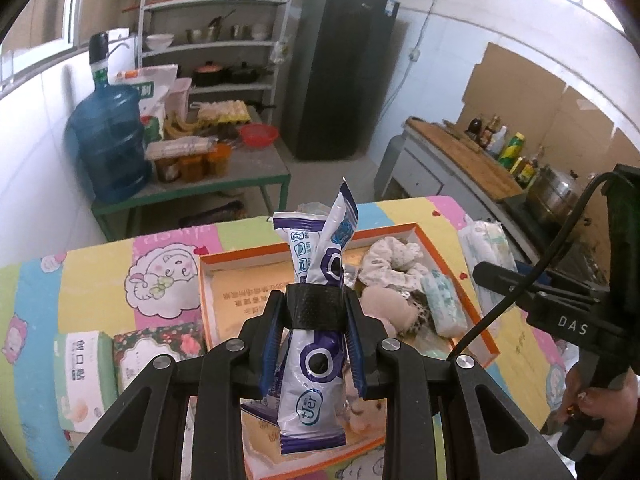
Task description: Organize soft objects
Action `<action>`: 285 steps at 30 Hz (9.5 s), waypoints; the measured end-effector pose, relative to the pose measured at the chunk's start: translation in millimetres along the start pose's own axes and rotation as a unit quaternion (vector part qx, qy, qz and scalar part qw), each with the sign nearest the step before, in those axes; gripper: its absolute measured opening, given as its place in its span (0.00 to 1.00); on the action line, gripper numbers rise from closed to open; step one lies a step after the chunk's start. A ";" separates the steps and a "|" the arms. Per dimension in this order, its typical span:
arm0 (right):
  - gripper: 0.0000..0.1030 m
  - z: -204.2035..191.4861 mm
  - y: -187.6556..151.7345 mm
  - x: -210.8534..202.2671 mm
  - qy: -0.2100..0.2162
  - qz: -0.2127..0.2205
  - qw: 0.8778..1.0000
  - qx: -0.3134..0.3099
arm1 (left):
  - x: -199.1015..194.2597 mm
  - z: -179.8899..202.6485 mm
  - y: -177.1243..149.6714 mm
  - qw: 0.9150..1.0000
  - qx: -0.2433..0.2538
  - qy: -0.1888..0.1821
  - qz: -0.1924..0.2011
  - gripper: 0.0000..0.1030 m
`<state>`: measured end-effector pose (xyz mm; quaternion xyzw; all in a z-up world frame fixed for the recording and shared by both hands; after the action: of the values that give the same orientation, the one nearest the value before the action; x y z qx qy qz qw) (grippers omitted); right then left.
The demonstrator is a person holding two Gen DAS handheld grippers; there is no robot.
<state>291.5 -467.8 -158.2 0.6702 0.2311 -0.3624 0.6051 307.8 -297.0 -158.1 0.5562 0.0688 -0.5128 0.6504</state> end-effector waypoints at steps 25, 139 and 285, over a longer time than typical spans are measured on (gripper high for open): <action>0.48 -20.9 21.8 81.3 0.053 -0.047 0.996 -0.045 | 97.9 -28.0 -5.0 0.991 -0.047 0.023 -0.121 0.29; 0.55 -122.3 -97.5 -218.5 -0.028 0.154 0.987 -0.018 | -263.5 15.8 -96.7 0.977 0.034 0.101 0.182 0.61; 0.54 -147.7 -201.6 -342.2 -0.046 0.192 0.980 0.000 | -387.9 53.1 -189.4 0.966 0.064 0.112 0.225 0.61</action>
<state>-44.6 -246.7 -25.2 0.6846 0.0703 -0.2700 0.6734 -38.8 -82.7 -6.0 0.6516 -0.0185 -0.2916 0.7000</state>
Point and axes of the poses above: each gripper's, at about its wrist camera, not at the fingertips, and x roughly the way its jaws point, z to its right, y to its top, the point moved 10 cm from there along x, roughly the way its jaws point, and after that the axes turned 15 degrees about -y, right-handed, at the moved point
